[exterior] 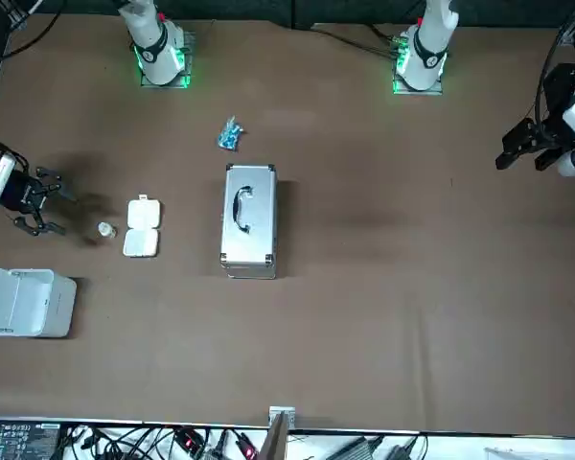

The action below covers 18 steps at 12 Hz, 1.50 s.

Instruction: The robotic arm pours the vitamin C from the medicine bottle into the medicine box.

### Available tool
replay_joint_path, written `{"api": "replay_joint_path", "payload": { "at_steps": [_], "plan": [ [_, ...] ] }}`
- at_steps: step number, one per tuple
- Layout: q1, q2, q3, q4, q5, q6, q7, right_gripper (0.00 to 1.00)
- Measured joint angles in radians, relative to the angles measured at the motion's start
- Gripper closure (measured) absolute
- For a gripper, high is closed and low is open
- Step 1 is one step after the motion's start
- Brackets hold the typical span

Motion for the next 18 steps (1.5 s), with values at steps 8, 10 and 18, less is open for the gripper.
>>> {"api": "replay_joint_path", "payload": {
  "at_steps": [8, 10, 18],
  "plan": [
    [-0.036, 0.143, 0.001, -0.002, 0.101, -0.079, -0.250, 0.00],
    [-0.038, 0.181, 0.001, -0.003, 0.129, -0.114, -0.311, 0.00],
    [-0.049, 0.283, 0.001, 0.011, 0.271, -0.143, -0.370, 0.00]
  ]
}}
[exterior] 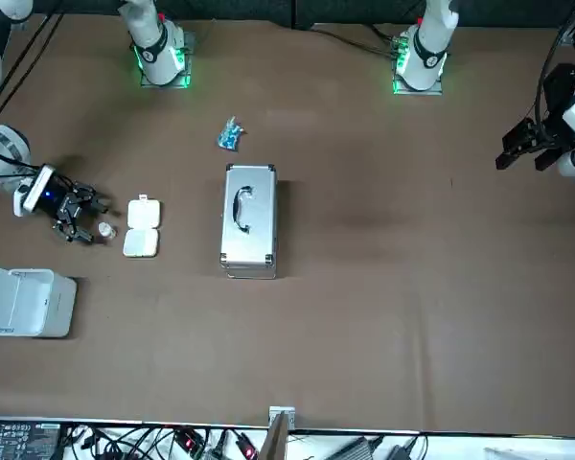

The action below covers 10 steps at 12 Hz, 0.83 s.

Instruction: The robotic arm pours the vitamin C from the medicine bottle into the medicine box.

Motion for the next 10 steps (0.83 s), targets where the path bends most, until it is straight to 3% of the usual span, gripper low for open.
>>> {"api": "replay_joint_path", "payload": {
  "at_steps": [10],
  "plan": [
    [-0.002, 0.050, 0.000, 0.020, 0.012, 0.001, 0.001, 0.01]
  ]
}}
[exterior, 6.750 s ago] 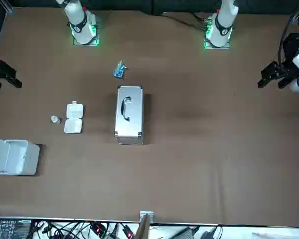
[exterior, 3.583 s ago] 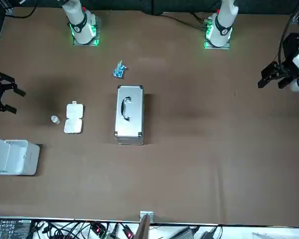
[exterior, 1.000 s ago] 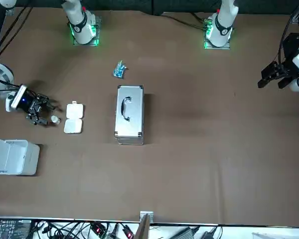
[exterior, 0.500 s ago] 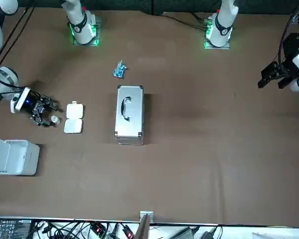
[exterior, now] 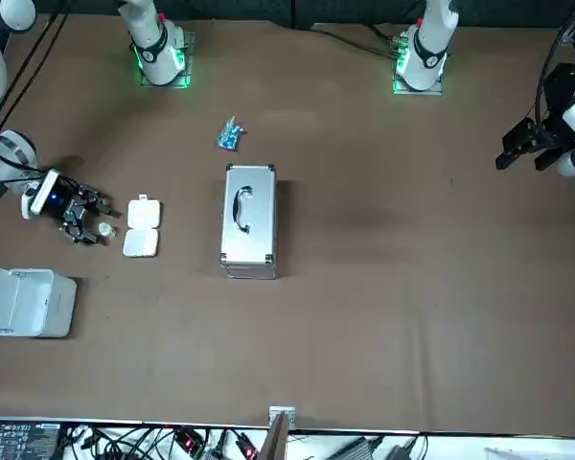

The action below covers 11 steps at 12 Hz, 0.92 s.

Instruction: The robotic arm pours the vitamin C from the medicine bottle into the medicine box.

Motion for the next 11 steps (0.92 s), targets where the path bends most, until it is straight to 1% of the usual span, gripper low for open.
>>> {"api": "replay_joint_path", "payload": {
  "at_steps": [1, 11],
  "plan": [
    [0.000, 0.000, 0.000, 0.001, 0.006, 0.000, 0.000, 0.02],
    [0.004, 0.027, 0.003, 0.046, 0.011, 0.000, 0.001, 0.03]
  ]
}}
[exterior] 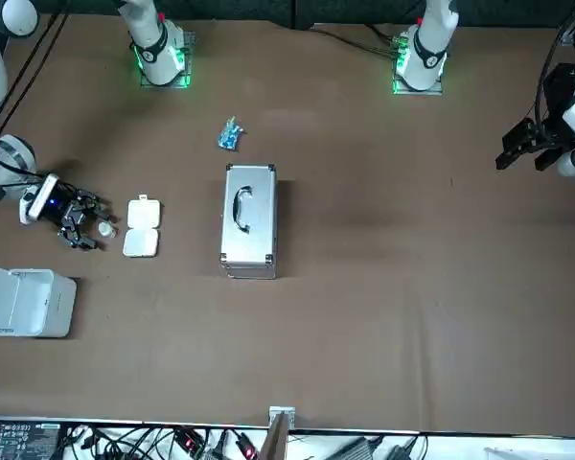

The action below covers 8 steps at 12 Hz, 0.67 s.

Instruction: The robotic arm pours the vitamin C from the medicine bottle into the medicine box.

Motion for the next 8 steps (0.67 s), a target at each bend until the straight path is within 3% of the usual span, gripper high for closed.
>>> {"api": "replay_joint_path", "payload": {
  "at_steps": [8],
  "plan": [
    [0.009, 0.001, 0.005, 0.001, 0.000, 0.000, 0.000, 0.15]
  ]
}}
